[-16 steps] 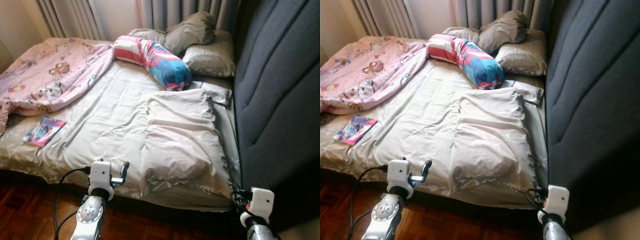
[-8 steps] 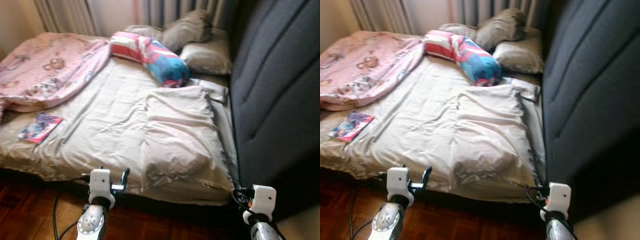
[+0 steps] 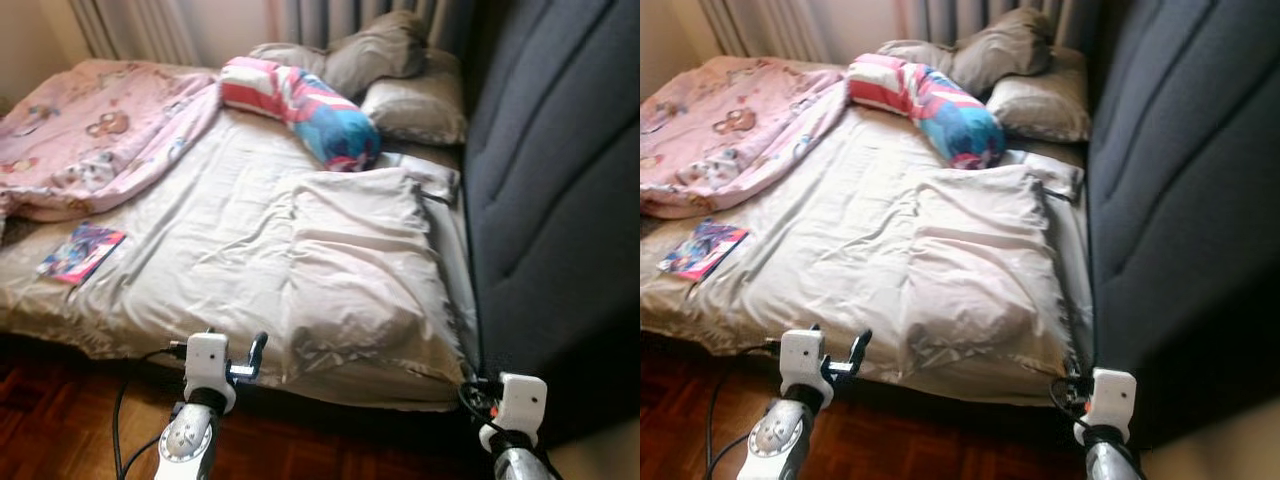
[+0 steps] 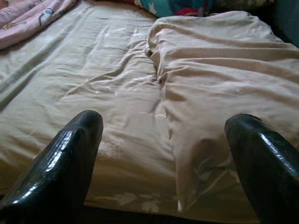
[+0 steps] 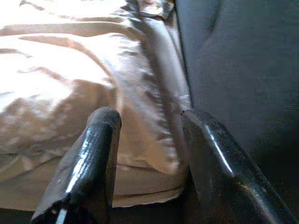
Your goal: Clean up the room
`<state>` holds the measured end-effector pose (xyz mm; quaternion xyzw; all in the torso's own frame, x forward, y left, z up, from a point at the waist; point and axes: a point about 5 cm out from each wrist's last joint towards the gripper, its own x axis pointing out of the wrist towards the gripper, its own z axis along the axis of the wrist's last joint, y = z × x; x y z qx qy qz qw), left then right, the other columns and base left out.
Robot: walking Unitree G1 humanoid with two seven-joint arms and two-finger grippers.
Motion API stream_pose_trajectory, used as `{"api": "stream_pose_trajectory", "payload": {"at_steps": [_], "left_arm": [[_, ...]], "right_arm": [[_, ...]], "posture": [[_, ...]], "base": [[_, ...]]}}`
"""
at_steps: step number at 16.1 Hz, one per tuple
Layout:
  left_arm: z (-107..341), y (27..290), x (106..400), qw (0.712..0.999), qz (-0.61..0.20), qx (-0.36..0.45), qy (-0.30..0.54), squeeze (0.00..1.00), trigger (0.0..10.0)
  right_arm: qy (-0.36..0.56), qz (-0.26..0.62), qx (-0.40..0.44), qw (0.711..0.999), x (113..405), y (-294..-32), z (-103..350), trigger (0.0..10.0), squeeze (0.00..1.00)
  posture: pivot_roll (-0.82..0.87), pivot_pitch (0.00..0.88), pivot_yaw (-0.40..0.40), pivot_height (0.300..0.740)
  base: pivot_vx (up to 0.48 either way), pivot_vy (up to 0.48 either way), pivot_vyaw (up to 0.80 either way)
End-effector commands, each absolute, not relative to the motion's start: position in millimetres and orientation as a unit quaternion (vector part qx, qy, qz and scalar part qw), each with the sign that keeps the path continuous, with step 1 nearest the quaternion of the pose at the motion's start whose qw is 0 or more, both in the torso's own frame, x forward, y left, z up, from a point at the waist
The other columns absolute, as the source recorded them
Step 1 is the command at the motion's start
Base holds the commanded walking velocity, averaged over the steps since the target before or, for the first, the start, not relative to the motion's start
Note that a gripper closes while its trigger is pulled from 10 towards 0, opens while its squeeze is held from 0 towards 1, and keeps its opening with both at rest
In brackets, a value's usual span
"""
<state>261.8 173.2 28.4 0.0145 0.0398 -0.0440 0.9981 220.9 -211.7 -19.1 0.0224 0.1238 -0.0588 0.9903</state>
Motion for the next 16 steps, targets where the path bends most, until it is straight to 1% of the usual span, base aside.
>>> {"api": "stream_pose_trajectory", "payload": {"at_steps": [1, 8, 14, 16], "left_arm": [[32.3, 179.1, 262.8, 0.998, -0.046, 0.026, 0.038, 0.0, 10.0], [33.7, 179.1, 261.0, 0.998, -0.052, 0.022, 0.04, 0.0, 10.0], [34.4, 180.5, 262.1, 0.998, -0.038, 0.009, 0.044, 0.0, 10.0], [32.1, 180.8, 260.4, 0.998, -0.034, 0.004, 0.049, 0.0, 10.0]], "right_arm": [[0.133, -0.053, 0.025, 0.989, 219.0, -205.8, -22.1, 10.0, 0.0], [0.133, -0.062, 0.025, 0.989, 218.9, -208.1, -21.4, 10.0, 0.0], [0.135, -0.046, 0.011, 0.99, 221.0, -207.8, -20.2, 10.0, 0.0], [0.126, -0.042, 0.01, 0.991, 220.9, -209.2, -18.1, 10.0, 0.0]], "posture": [[0.0, 0.093, 0.023, 0.74], [0.0, 0.112, 0.022, 0.74], [0.0, 0.112, 0.014, 0.74], [0.0, 0.117, 0.009, 0.74]], "base": [[0.0, 0.0, 0.0], [0.0, 0.0, 0.0], [0.0, 0.0, 0.0], [0.126, 0.0, 0.65]]}}
